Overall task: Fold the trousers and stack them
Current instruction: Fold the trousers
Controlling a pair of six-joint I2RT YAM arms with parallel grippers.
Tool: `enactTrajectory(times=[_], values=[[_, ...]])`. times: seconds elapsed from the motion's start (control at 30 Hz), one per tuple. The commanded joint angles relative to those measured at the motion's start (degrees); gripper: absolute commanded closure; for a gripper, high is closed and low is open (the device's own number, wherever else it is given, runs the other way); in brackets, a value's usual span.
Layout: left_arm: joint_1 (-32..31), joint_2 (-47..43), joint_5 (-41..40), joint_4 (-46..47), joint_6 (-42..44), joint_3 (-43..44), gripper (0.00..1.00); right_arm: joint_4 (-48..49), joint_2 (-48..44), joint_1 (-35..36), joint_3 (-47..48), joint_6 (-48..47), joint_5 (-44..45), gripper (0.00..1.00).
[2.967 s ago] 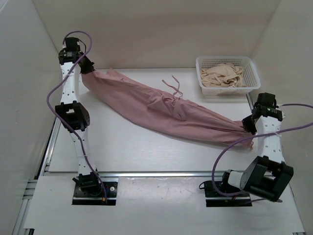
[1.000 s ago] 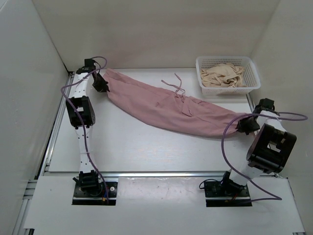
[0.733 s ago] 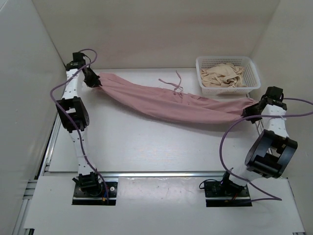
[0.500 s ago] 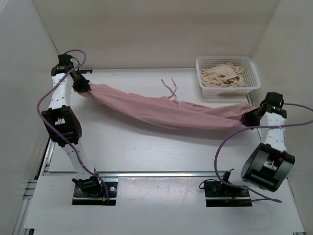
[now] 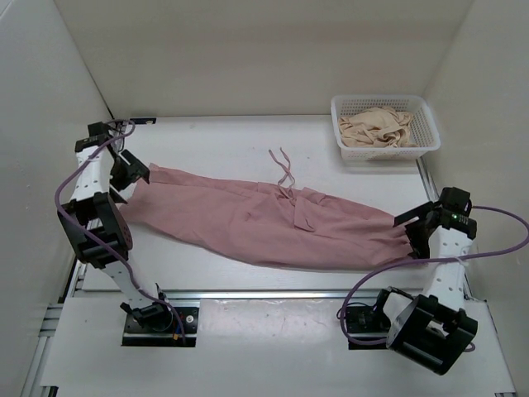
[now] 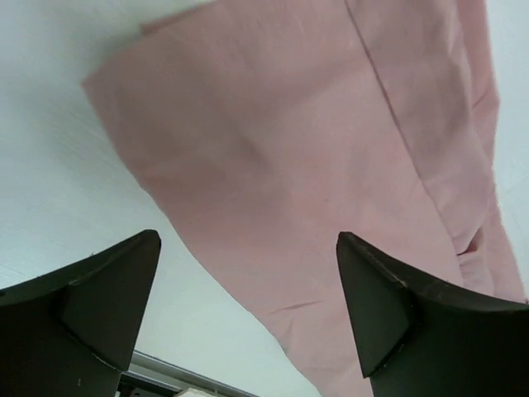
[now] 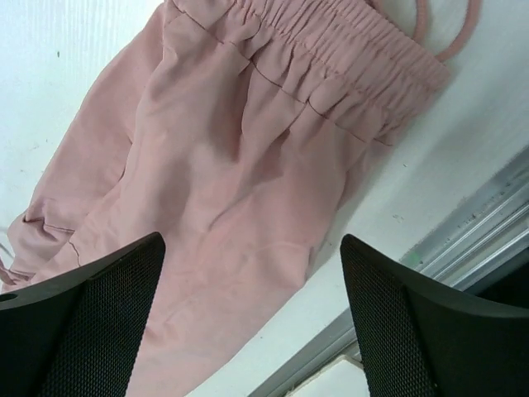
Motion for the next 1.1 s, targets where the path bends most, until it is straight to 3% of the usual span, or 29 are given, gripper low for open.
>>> enactTrajectory(times=[0.0, 0.03, 0.07, 0.1, 0.17, 0.2, 0.23, 0.27, 0.3, 0.33, 0.43, 0.47, 0.53, 0.57, 0.6, 0.67, 0.8, 0.93, 0.97, 1.07], values=[[0.8, -4.8, -1.7, -0.3, 0.5, 5.6, 0.0, -1.5, -1.7, -0.2, 5.6, -1.1, 1.4, 0.09], [0.8, -4.9, -1.7, -0.3, 0.5, 5.6, 0.05, -1.5, -1.7, -0.2, 6.8, -1.7, 1.4, 0.09], [0.8, -4.9, -1.7, -0.3, 0.5, 6.2, 0.26, -1.5, -1.7, -0.2, 7.7, -2.2, 0.9, 0.13], [0.8, -4.9, -2.3, -0.3, 0.5, 6.2, 0.38, -1.5, -1.7, -0.2, 9.4, -2.2, 0.9, 0.16], [0.8, -4.2, -1.7, 0.7, 0.5, 5.6, 0.5, -0.9, -1.7, 0.4, 10.6, -3.6, 0.2, 0.34], [0.8, -2.1, -1.0, 1.3, 0.5, 5.6, 0.5, 0.8, -1.0, 0.9, 10.6, -4.3, 0.2, 0.45], [0.8, -0.6, -1.0, 1.3, 0.5, 6.3, 0.45, 1.8, -0.5, 0.9, 10.6, -4.3, -0.4, 0.7], [0.3, 1.1, -1.0, 1.3, 0.5, 7.8, 0.35, 2.9, 1.7, 0.9, 10.6, -5.0, -1.2, 0.9], [0.3, 4.5, -1.6, 1.3, 0.5, 8.7, 0.23, 4.0, 3.3, 0.9, 10.6, -5.6, -3.5, 1.0], [0.3, 6.3, -1.6, 0.1, 0.5, 9.9, 0.0, 5.5, 5.2, 0.9, 11.9, -5.6, -3.5, 1.0], [0.3, 12.0, -0.4, 0.1, 0.0, 13.6, 0.0, 7.1, 13.9, 0.9, 15.5, -8.1, -6.2, 1.0], [-0.3, 13.2, -0.4, 0.1, 0.0, 14.3, 0.0, 7.1, 18.5, 0.9, 16.4, -8.7, -7.1, 0.94], [-1.0, 16.9, 0.2, 0.1, 0.0, 16.5, 0.0, 7.6, 24.2, 0.9, 17.9, -8.7, -7.9, 0.72], [-1.0, 17.9, 1.0, 0.1, 0.0, 16.6, 0.0, 8.2, 25.5, 0.9, 18.5, -8.7, -8.7, 0.49], [-1.7, 19.0, 2.2, 0.1, 0.0, 17.9, 0.0, 8.9, 26.4, 0.9, 18.6, -7.7, -9.2, 0.35], [-2.4, 21.9, 2.7, 0.1, 0.5, 18.9, 0.0, 11.4, 28.5, 0.9, 17.3, -5.9, -9.3, 0.17], [-3.6, 25.7, 3.3, 0.1, 0.5, 20.3, 0.0, 13.2, 34.5, 2.0, 15.9, -3.9, -7.2, 0.15], [-3.6, 28.1, 3.9, 0.1, 0.0, 21.5, 0.1, 15.9, 37.3, 2.6, 15.1, -2.2, -5.5, 0.26], [-3.6, 28.7, 3.9, 0.1, 0.0, 22.0, 0.24, 15.9, 38.1, 2.6, 15.6, -2.2, -5.5, 0.29], [-3.6, 29.3, 4.4, 0.1, 0.0, 23.4, 0.48, 15.9, 40.7, 4.2, 16.4, -1.5, -4.5, 0.37]])
